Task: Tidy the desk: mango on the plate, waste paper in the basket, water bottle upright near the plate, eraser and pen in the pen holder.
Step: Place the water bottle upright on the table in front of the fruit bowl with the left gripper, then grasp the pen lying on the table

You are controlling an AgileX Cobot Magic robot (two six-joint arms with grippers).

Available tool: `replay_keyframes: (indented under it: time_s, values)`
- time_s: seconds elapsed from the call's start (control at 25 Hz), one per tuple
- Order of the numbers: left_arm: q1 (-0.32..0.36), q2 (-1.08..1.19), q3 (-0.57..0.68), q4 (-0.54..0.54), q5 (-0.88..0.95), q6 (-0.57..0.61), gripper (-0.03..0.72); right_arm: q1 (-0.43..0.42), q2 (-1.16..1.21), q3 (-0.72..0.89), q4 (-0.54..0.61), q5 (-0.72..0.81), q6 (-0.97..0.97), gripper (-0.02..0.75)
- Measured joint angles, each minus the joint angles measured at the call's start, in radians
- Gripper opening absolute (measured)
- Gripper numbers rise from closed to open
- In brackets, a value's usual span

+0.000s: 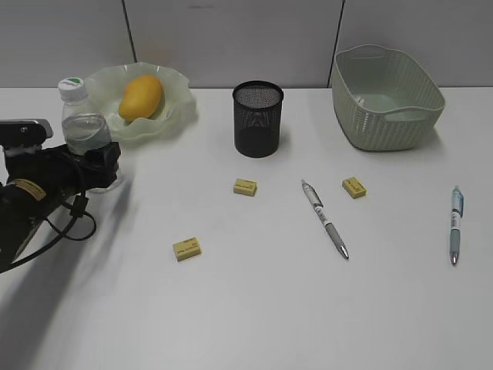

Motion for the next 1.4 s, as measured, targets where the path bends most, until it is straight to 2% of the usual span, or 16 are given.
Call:
replay_keyframes:
  time_s: [0.48, 0.76, 0.92, 1.04, 1.24, 1.4]
  values:
    - [0.0, -0.028, 0.029, 0.003, 0.053, 0.0, 0.603, 0.0, 0.0, 0.0, 0.0, 0.0, 0.0, 0.538]
    - [0.0, -0.109, 0.136, 0.014, 0.087, 0.0, 0.603, 0.0, 0.0, 0.0, 0.0, -0.002, 0.0, 0.538]
    - [0.0, -0.231, 0.204, 0.056, 0.157, 0.0, 0.603, 0.0, 0.0, 0.0, 0.0, -0.002, -0.001, 0.538]
    - [0.0, -0.376, 0.21, 0.089, 0.366, 0.0, 0.599, 0.0, 0.0, 0.0, 0.0, -0.002, -0.001, 0.538]
    - [0.0, -0.643, 0.126, 0.096, 0.954, 0.0, 0.593, 0.0, 0.0, 0.0, 0.0, -0.019, -0.001, 0.538]
    - [0.0, -0.763, 0.015, 0.088, 1.418, 0.001, 0.587, 0.0, 0.0, 0.0, 0.0, -0.046, -0.001, 0.538]
